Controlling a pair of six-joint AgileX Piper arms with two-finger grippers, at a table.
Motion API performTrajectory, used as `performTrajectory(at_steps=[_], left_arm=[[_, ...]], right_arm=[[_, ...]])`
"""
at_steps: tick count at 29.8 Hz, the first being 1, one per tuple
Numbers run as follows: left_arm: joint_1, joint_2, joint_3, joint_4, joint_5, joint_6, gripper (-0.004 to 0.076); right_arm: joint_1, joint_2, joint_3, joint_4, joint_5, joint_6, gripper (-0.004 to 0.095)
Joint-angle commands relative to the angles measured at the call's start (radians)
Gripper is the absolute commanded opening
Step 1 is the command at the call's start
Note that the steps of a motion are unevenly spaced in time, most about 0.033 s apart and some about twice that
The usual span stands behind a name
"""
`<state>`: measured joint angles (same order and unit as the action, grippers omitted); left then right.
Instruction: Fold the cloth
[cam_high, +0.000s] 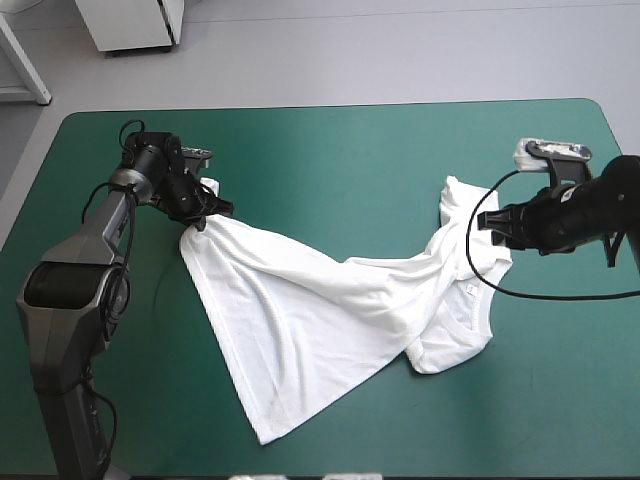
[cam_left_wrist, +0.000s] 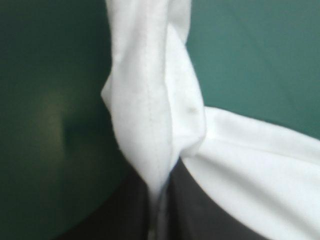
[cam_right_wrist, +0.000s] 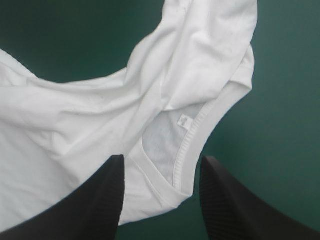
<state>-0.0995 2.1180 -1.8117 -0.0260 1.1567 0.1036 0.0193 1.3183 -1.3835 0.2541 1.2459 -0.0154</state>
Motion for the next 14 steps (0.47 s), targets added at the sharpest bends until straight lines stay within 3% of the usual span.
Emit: performTrajectory(at_steps=[1,4,10,14], left_arm=[[0.009,-0.042,-0.022,0.039,-0.021,-0.009,-0.0009],[0.009,-0.042,-0.022,0.035,-0.028,-0.011,-0.0009],[0.009,-0.042,-0.022,0.014,-0.018,-0.007,-0.0009],[0.009,-0.042,-0.022,-0.009,-0.017,-0.007,-0.0009]], right_arm=[[0.0,-0.04,0.071,0.015,0.004,-0.03,0.0441],[0.042,-0.04,0.179,-0.031,-0.013,-0.036,0.0442],[0.158,-0.04,0.321,-0.054,-0.187,0.015,0.0448],[0.16,-0.04,0.406,-0.092,-0.202,0.047,0.0503]])
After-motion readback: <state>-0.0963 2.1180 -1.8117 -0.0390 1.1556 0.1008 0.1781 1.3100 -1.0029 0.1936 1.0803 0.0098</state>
